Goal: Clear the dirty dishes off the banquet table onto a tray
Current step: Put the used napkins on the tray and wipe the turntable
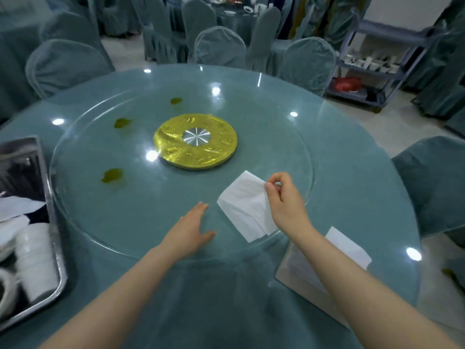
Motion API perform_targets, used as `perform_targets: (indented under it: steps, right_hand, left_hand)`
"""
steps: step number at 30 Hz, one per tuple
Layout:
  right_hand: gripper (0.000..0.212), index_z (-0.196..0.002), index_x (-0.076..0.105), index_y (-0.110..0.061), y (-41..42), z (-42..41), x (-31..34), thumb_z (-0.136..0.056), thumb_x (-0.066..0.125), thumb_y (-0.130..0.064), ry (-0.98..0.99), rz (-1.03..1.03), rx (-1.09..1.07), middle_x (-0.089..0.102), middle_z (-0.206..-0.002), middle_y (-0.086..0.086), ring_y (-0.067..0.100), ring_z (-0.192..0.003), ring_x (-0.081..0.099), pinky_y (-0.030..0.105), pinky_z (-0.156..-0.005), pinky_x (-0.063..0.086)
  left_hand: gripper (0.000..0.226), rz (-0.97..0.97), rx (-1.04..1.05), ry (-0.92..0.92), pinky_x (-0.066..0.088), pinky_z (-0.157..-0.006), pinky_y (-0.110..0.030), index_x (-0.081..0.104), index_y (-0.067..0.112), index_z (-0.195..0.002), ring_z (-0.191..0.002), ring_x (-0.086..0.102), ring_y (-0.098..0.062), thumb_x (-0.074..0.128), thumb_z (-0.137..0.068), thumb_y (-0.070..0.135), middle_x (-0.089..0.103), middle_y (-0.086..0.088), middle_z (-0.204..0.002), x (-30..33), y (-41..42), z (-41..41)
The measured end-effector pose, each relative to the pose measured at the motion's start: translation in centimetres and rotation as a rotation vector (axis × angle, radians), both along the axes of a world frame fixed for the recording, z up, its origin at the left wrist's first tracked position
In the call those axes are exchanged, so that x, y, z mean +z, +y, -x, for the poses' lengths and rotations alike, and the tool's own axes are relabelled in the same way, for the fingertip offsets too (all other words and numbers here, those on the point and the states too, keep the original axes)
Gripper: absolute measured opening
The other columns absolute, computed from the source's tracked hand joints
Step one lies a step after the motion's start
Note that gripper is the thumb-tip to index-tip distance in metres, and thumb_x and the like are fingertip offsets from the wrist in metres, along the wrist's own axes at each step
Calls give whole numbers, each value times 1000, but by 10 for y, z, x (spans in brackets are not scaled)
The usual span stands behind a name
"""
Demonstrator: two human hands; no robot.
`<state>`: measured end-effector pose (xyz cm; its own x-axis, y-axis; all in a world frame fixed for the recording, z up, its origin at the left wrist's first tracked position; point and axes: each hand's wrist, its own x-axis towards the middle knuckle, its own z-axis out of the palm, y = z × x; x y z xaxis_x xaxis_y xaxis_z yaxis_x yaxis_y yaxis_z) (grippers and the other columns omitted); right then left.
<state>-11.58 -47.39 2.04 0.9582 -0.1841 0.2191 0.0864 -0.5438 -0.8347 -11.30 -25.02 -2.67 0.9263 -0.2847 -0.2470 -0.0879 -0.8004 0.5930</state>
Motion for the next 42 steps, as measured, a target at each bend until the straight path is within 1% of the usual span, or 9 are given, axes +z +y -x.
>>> perform_targets:
  steps: [6, 13, 17, 22, 24, 26, 30, 34, 42]
  right_hand:
    - [9, -88, 45, -23, 11, -46, -37, -97, 45, -22, 177, 13, -39, 52, -66, -9, 8, -57, 45, 30, -58, 33]
    - [9, -87, 41, -28, 30, -75, -76, -96, 45, -28, 283, 160, 45, 52, -62, -13, 7, -59, 48, 26, -52, 32]
    - [4, -93, 49, -31, 50, -68, -99, -93, 50, -35, 360, 173, 187, 56, -77, -22, 7, -77, 57, 29, -68, 43]
    - [14, -103, 61, -21, 51, -60, -118, -94, 51, -25, 360, 313, 263, 66, -107, -6, 17, -104, 57, 29, -85, 44]
    - [25, -118, 60, -20, 50, -59, -126, -94, 52, -22, 344, 449, 324, 55, -133, -2, 20, -126, 44, 26, -98, 34]
    - [39, -134, 48, -24, 51, -59, -132, -95, 51, -29, 393, 578, 398, 29, -154, -2, 21, -143, 20, 31, -111, 24]
    - [54, -149, 19, -28, 50, -53, -145, -100, 36, -39, 472, 721, 448, -2, -161, -1, 20, -147, -4, 37, -117, 10]
    - [55, -151, 4, -23, 39, -56, -153, -102, 24, -36, 429, 834, 447, -8, -161, 3, 22, -147, -7, 35, -118, 1]
    - [54, -151, 6, -10, 27, -66, -149, -102, 24, -24, 518, 782, 301, -7, -160, 6, 25, -147, -8, 44, -119, 6]
  left_hand:
    - [77, -25, 89, 54, 16, -118, -34, 19, 16, -150, -145, 17, -14, 62, -88, 33, 14, -2, -159, -29, 35, -12]
    - [84, -240, 124, 121, 16, -118, -40, 14, 15, -151, -145, 16, -19, 64, -87, 38, 9, -6, -160, -60, 76, -31]
    - [95, -391, 105, 125, 15, -115, -46, 8, 21, -152, -146, 10, -18, 67, -82, 45, -1, -2, -160, -71, 90, -37]
    - [95, -431, 60, 131, 17, -115, -49, 8, 23, -152, -147, 7, -21, 67, -81, 46, -4, -4, -160, -73, 91, -39]
    - [95, -437, 46, 145, 18, -116, -48, 6, 23, -152, -147, 5, -21, 65, -83, 46, -6, -5, -160, -75, 92, -39]
    - [94, -441, 37, 139, 18, -117, -46, 5, 23, -152, -147, 4, -22, 65, -83, 46, -7, -6, -160, -75, 92, -39]
    - [96, -440, -10, 142, 16, -117, -43, 3, 23, -152, -147, 2, -22, 64, -83, 48, -9, -7, -160, -75, 90, -36]
    - [91, -427, -116, 162, 9, -119, -33, 1, 24, -152, -147, -2, -22, 60, -87, 46, -11, -7, -159, -70, 86, -36]
    - [79, -328, -189, 168, 12, -118, -32, 5, 23, -152, -147, 0, -21, 50, -91, 48, -8, -4, -160, -68, 43, -27]
